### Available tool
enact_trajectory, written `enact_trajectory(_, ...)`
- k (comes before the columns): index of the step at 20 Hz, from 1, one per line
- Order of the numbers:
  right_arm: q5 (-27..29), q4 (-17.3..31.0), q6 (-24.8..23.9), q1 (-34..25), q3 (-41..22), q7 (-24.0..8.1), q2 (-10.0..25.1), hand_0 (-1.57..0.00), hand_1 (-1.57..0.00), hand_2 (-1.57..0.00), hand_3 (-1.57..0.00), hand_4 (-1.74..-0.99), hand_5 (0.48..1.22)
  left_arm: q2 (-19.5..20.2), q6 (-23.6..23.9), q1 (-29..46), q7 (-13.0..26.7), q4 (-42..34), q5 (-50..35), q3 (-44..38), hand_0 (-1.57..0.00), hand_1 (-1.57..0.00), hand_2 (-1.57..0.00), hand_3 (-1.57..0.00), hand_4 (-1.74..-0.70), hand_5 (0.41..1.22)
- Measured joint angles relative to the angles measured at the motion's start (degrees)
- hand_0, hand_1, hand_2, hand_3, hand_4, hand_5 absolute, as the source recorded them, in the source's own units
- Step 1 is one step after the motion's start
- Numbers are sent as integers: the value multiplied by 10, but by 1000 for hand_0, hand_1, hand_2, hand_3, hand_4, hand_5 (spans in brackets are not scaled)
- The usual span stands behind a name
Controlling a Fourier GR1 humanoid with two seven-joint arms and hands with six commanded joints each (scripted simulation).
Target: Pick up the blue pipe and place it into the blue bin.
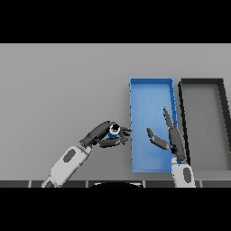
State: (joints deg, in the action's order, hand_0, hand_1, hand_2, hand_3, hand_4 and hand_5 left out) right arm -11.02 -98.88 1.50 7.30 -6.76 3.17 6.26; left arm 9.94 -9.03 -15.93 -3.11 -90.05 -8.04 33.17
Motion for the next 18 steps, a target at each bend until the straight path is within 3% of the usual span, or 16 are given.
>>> enact_trajectory(2,-1,10,-3,-7,-2,-12,-7,1,1,1,1,-1176,605,3,-3,-5,3,6,-1,-4,-1569,-1570,-1570,-1495,-1740,1219)
enact_trajectory(3,3,10,-1,-5,1,-3,-6,1,1,1,1,-1186,615,3,-2,-7,7,2,-3,-6,-1570,-1570,-1570,-1495,-1741,1220)
enact_trajectory(5,45,-9,29,-6,5,29,-2,1,1,1,1,-1195,608,2,-2,-4,8,14,8,-1,-1570,-1570,-1570,-1496,-1741,1220)
enact_trajectory(6,95,-31,64,-6,11,34,5,1,1,1,1,-1212,589,-1,0,-2,6,10,10,3,-1570,-1570,-1570,-1497,-1741,1220)
enact_trajectory(8,164,-64,124,-20,16,7,39,1,1,1,1,-1256,558,2,-7,0,-3,13,6,0,-1571,-1571,-1571,-1495,-1741,1221)
enact_trajectory(12,261,-131,200,-76,-5,-93,102,1,1,1,1,-1319,501,-3,-4,-8,4,8,11,2,-1571,-1571,-1571,-1489,-1741,1221)
enact_trajectory(15,290,-145,221,-131,-37,-162,113,1,1,1,1,-1309,503,2,-5,-1,-2,5,16,4,-1571,-1571,-1571,-1486,-1741,1221)
enact_trajectory(18,281,-137,244,-183,-66,-182,112,1,1,1,1,-1306,521,0,-7,-7,6,8,14,1,-1571,-1571,-1571,-1484,-1741,1221)
